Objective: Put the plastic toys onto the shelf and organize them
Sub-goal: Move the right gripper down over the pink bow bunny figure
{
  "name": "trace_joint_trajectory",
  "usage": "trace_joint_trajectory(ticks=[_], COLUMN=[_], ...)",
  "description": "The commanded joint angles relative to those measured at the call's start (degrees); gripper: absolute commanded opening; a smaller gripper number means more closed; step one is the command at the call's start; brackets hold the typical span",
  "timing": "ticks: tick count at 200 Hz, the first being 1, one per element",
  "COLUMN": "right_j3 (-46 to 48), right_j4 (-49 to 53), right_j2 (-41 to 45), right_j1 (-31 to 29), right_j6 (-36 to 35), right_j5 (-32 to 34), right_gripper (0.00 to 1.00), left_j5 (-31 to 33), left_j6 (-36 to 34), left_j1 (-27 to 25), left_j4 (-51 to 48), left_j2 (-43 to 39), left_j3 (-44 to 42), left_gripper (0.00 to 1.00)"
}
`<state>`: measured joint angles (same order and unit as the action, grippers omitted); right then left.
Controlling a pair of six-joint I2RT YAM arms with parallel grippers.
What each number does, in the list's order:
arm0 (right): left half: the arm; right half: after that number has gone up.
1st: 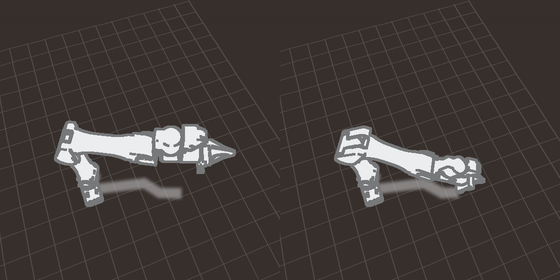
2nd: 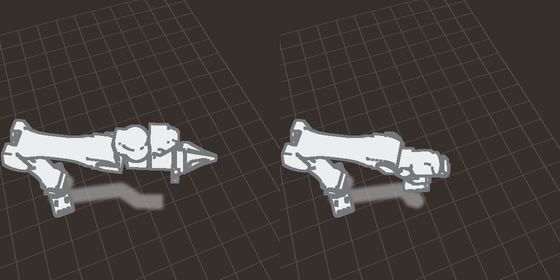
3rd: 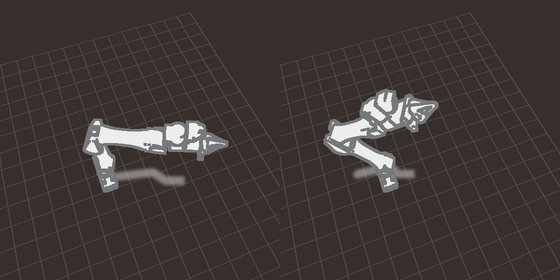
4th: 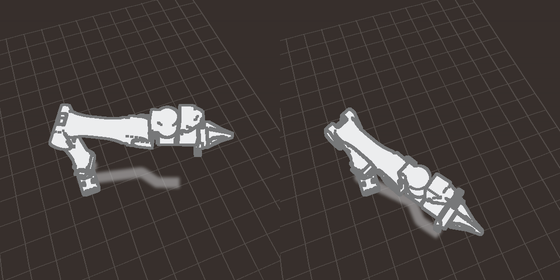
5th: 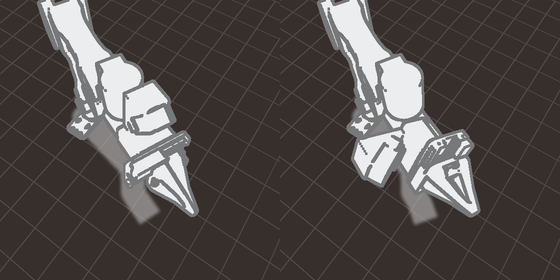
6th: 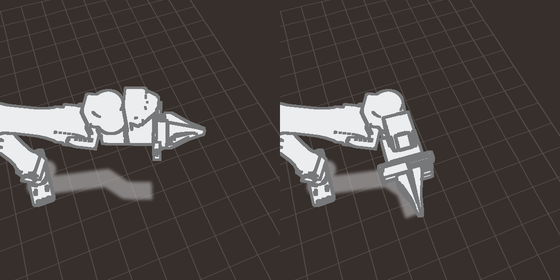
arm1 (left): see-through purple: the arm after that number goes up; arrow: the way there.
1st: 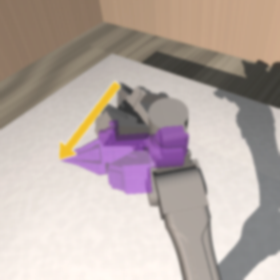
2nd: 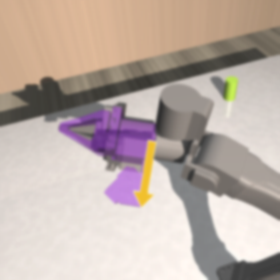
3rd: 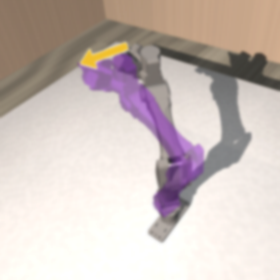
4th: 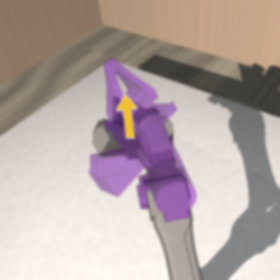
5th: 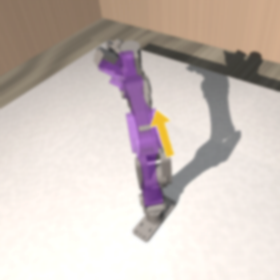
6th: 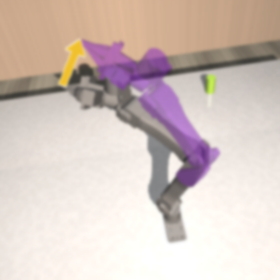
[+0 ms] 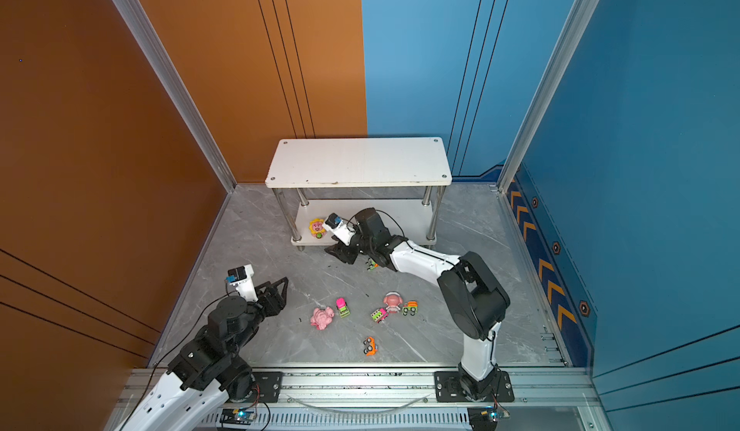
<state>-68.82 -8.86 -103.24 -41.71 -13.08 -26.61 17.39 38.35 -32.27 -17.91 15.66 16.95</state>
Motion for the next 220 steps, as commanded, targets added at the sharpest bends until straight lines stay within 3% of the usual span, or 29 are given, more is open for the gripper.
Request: trace_joint_trajectory(ticks=[1, 20, 49, 74, 106, 125, 145, 176, 220], right_j3=[4.64, 8.69, 11.43, 13.16, 18.08, 20.24, 22.45, 22.59, 20.46], right_j4=[5.17, 8.79, 15.82, 18.95, 18.25, 18.71, 17.53, 14.39, 11.94], right_j2=[5.69, 8.39, 10.22, 11.99, 17.98, 20.79, 20.88, 16.44, 10.13], right_j1=[-5.92, -11.45, -18.89, -22.60, -21.10, -18.62, -20.51, -26.57, -27.37], right_j6=[2.21, 2.06, 1.65, 3.63, 10.22, 14.80, 15.90, 16.48, 17.92], right_j5=[8.04, 12.64, 17.15, 20.37, 23.83, 22.55, 23.15, 22.03, 18.18], right_gripper=[0.30, 0.00, 0.00, 0.00, 0.00, 0.02, 0.04, 0.00, 0.00], left_j5=[-2.28, -2.91, -2.83, -4.07, -9.18, -11.44, -11.78, -10.59, -9.85], left_j6=[1.16, 1.78, 1.90, 0.73, -1.73, -3.09, -3.98, -2.89, -3.70], left_j1=[-0.32, -0.42, -0.36, -0.33, -0.67, -1.44, -2.78, -4.28, -4.72], left_j4=[-5.48, -6.96, -5.92, -3.09, 0.03, 0.59, 1.34, 4.77, 9.54], left_j2=[-1.91, -2.93, -2.63, -0.76, 3.16, 4.79, 5.94, 8.16, 12.57], left_j3=[-1.50, -2.85, -4.40, -4.60, -4.65, -4.91, -5.58, -6.73, -6.57], left_gripper=[0.60, 0.54, 0.51, 0.55, 0.65, 0.71, 0.77, 0.72, 0.65])
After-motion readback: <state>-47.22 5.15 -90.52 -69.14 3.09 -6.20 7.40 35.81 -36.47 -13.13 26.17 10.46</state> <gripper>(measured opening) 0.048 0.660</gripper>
